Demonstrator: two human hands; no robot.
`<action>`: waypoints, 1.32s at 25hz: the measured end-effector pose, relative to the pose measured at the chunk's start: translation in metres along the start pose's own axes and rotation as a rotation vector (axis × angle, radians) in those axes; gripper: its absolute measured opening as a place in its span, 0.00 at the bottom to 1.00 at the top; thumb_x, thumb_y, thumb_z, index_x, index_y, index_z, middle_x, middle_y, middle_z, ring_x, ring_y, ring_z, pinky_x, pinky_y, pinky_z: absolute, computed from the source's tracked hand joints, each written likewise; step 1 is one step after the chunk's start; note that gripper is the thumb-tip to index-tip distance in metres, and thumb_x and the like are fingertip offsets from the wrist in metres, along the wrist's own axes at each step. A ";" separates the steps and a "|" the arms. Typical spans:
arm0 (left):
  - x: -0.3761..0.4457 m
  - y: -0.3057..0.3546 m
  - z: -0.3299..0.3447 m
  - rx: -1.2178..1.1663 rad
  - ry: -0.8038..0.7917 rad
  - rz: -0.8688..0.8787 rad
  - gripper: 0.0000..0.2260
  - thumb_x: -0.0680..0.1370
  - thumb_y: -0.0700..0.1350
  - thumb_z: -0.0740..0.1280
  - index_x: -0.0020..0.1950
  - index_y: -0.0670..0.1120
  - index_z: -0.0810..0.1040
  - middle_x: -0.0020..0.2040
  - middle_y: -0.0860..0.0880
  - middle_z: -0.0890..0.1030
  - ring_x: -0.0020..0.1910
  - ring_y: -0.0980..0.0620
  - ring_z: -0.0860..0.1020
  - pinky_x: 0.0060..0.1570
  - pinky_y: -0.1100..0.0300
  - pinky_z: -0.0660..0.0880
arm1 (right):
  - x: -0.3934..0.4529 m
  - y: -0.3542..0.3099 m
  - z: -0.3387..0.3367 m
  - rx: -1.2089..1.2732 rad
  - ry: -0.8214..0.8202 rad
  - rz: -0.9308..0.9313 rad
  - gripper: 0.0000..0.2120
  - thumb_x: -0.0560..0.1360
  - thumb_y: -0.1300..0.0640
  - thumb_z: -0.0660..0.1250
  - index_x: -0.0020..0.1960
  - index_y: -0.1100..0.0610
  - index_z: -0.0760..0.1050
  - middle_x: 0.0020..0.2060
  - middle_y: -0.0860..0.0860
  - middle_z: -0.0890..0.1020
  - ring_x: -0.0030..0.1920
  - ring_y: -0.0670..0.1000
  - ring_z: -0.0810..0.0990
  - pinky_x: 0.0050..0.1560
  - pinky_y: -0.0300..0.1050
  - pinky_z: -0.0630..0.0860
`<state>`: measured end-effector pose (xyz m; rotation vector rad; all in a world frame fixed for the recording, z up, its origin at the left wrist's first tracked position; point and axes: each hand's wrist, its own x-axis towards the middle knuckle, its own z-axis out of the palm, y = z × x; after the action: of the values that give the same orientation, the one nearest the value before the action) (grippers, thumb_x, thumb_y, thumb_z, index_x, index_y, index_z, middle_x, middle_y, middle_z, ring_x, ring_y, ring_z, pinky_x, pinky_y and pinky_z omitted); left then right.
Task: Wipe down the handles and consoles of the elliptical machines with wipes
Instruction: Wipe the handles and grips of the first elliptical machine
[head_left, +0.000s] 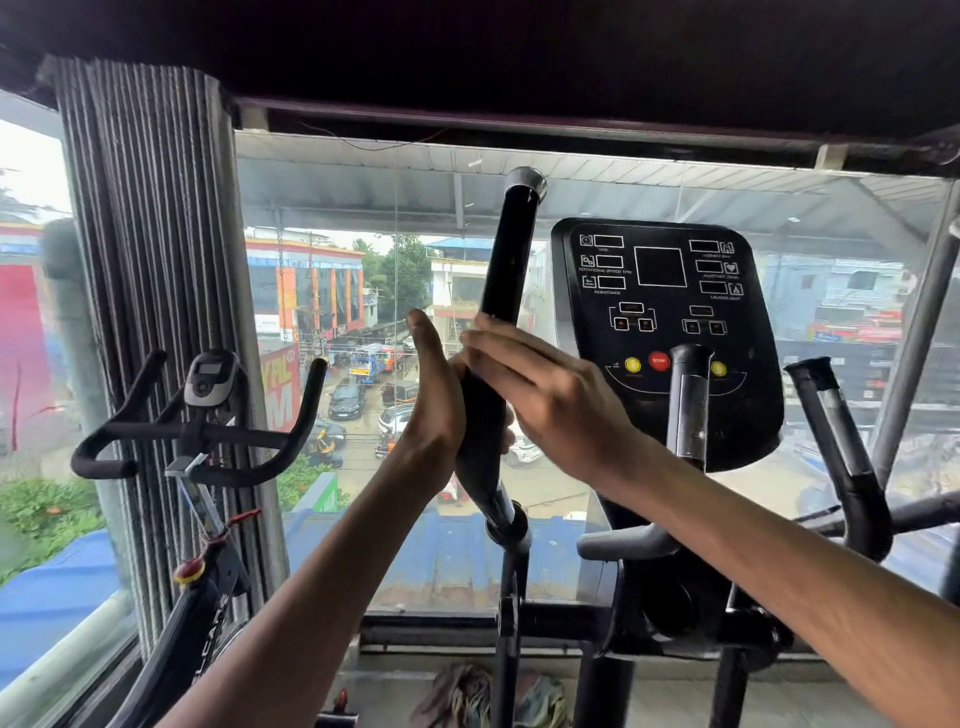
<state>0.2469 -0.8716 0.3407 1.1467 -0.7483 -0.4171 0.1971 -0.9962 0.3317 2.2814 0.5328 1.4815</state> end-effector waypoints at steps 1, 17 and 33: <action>-0.001 0.000 -0.001 -0.021 -0.012 0.000 0.43 0.76 0.71 0.33 0.50 0.39 0.76 0.42 0.38 0.74 0.35 0.43 0.75 0.33 0.57 0.70 | -0.011 -0.007 -0.002 -0.005 0.011 -0.042 0.16 0.84 0.68 0.54 0.63 0.67 0.79 0.64 0.59 0.80 0.70 0.57 0.75 0.61 0.52 0.79; 0.003 -0.001 -0.005 0.007 -0.040 -0.015 0.42 0.74 0.72 0.32 0.45 0.40 0.72 0.31 0.39 0.71 0.28 0.46 0.71 0.30 0.57 0.71 | -0.016 0.032 -0.006 0.024 0.099 -0.036 0.27 0.75 0.80 0.58 0.70 0.64 0.74 0.69 0.57 0.76 0.72 0.54 0.73 0.64 0.51 0.78; 0.073 0.051 -0.006 0.343 0.168 -0.046 0.42 0.79 0.69 0.36 0.59 0.39 0.78 0.51 0.39 0.81 0.44 0.46 0.79 0.38 0.56 0.72 | 0.018 0.063 0.028 0.020 0.221 -0.074 0.20 0.77 0.78 0.60 0.66 0.68 0.77 0.67 0.60 0.78 0.71 0.56 0.74 0.65 0.52 0.77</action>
<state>0.2976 -0.8961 0.4096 1.5033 -0.6613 -0.2306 0.2363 -1.0448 0.3663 2.1002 0.6886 1.7086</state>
